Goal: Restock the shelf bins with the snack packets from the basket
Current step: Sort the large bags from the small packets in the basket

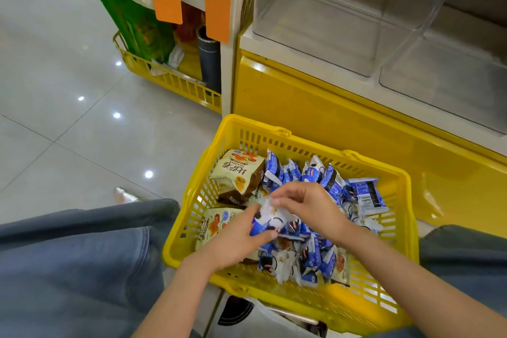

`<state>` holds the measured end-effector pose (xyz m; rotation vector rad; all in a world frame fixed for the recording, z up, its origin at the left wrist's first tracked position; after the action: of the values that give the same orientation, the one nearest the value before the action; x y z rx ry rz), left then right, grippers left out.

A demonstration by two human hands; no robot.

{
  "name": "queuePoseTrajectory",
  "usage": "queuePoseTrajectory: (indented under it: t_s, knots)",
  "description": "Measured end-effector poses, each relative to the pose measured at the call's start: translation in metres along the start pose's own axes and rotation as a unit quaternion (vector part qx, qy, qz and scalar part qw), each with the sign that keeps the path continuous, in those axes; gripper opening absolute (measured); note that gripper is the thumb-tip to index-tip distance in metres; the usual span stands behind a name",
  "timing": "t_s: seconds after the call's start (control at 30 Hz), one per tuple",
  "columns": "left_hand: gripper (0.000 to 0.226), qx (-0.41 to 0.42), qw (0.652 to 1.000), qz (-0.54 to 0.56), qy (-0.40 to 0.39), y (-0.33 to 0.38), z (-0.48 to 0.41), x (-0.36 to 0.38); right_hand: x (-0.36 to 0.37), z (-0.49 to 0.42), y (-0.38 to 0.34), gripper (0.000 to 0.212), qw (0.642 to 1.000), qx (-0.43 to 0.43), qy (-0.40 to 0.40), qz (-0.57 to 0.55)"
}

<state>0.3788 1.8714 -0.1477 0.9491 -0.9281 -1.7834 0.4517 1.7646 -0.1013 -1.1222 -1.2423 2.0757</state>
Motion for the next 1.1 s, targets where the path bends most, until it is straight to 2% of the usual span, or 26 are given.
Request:
queuePoseTrajectory:
  t_s: [0.1, 0.23, 0.33, 0.4, 0.5, 0.6, 0.7, 0.87, 0.97, 1.03, 1.1]
  knots:
    - [0.030, -0.018, 0.996, 0.038, 0.084, -0.005, -0.001, -0.021, 0.000, -0.011, 0.034, 0.018, 0.997, 0.059, 0.058, -0.004]
    - [0.028, -0.025, 0.976, 0.130, 0.174, -0.006, 0.003, -0.044, 0.029, -0.011, 0.092, 0.038, 0.982, 0.129, -0.021, 0.135]
    - [0.022, -0.042, 0.962, 0.178, 0.204, -0.011, 0.004, -0.050, 0.051, -0.008, 0.117, 0.048, 0.975, 0.159, -0.035, 0.150]
    - [0.021, -0.056, 0.955, 0.205, 0.208, -0.015, 0.003, -0.050, 0.059, -0.007, 0.127, 0.046, 0.969, 0.159, -0.046, 0.184]
    - [0.019, -0.074, 0.943, 0.238, 0.221, -0.019, 0.003, -0.050, 0.055, -0.008, 0.130, 0.030, 0.945, 0.132, -0.033, 0.299]
    - [0.021, -0.111, 0.937, 0.248, 0.218, -0.028, -0.001, -0.046, 0.044, -0.006, 0.119, 0.017, 0.941, 0.117, 0.015, 0.318]
    - [0.011, -0.162, 0.939, 0.246, 0.177, -0.038, -0.003, -0.033, 0.027, 0.000, 0.097, 0.013, 0.953, 0.082, 0.079, 0.281]
    - [0.033, -0.232, 0.946, 0.215, 0.077, -0.041, -0.002, -0.001, -0.004, 0.023, 0.048, 0.011, 0.965, -0.004, 0.217, 0.150]
    - [0.039, -0.232, 0.924, 0.299, 0.057, -0.032, -0.003, 0.014, 0.004, 0.034, 0.019, 0.008, 0.963, -0.081, 0.189, 0.172]
    - [0.046, -0.192, 0.908, 0.370, 0.040, -0.026, -0.008, 0.019, 0.021, 0.039, 0.001, 0.009, 0.956, -0.133, 0.143, 0.221]
    - [0.047, -0.149, 0.908, 0.390, 0.040, -0.020, -0.008, 0.016, 0.035, 0.045, -0.013, 0.007, 0.939, -0.192, 0.112, 0.261]
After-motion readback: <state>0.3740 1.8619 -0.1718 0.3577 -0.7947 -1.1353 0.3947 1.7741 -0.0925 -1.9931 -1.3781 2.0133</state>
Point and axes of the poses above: each hand's wrist, its own z-axis away from the middle knuckle, its own x-axis out of the palm, y = z × x, the point moved 7 cm from there along -z, towards the middle knuckle, and after that the axes turned 3 degrees about y, right-handed, at the moved point
